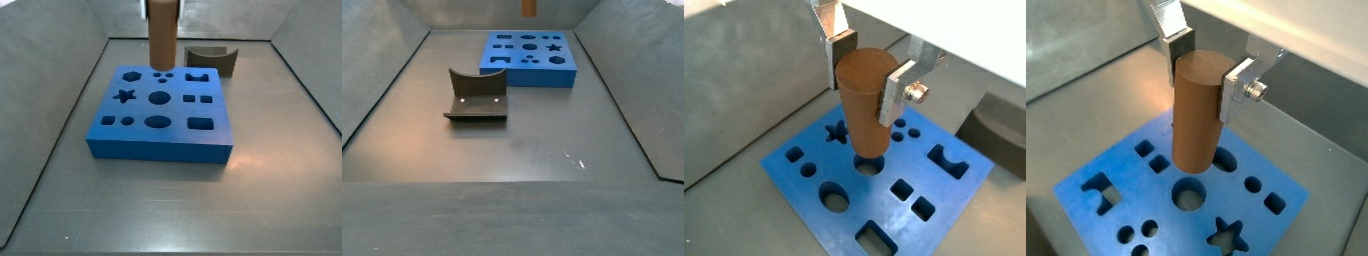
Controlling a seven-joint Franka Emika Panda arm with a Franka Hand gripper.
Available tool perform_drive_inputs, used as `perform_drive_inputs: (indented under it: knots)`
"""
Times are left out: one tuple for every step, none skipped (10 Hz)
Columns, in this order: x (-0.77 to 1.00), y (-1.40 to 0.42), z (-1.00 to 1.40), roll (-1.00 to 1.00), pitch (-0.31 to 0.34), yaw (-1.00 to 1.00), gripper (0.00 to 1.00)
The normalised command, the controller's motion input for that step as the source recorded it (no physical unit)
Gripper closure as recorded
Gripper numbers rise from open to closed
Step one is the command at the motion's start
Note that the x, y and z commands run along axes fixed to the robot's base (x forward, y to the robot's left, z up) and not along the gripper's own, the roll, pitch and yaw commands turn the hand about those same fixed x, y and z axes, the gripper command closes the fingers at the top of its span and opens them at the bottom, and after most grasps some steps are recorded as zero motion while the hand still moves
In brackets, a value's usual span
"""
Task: Insert the round object.
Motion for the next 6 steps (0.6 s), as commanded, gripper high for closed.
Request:
perform_drive_inputs:
  knots:
    - [0.00, 0.00, -0.70, -0.21, -0.020, -0.07, 1.00]
    - [0.00, -0.04, -0.71, -0.18, -0.009, -0.09, 1.00]
    - [0.00, 0.00, -0.69, -0.19, 0.000, -0.12, 1.00]
    - [0.00, 0.00, -0.58, -0.10, 0.000, -0.12, 1.00]
    - [0.00, 0.00, -0.49, -0.08, 0.000, -0.07, 1.00]
    - [0.00, 0.07, -0.41, -0.09, 0.000, -0.06, 1.00]
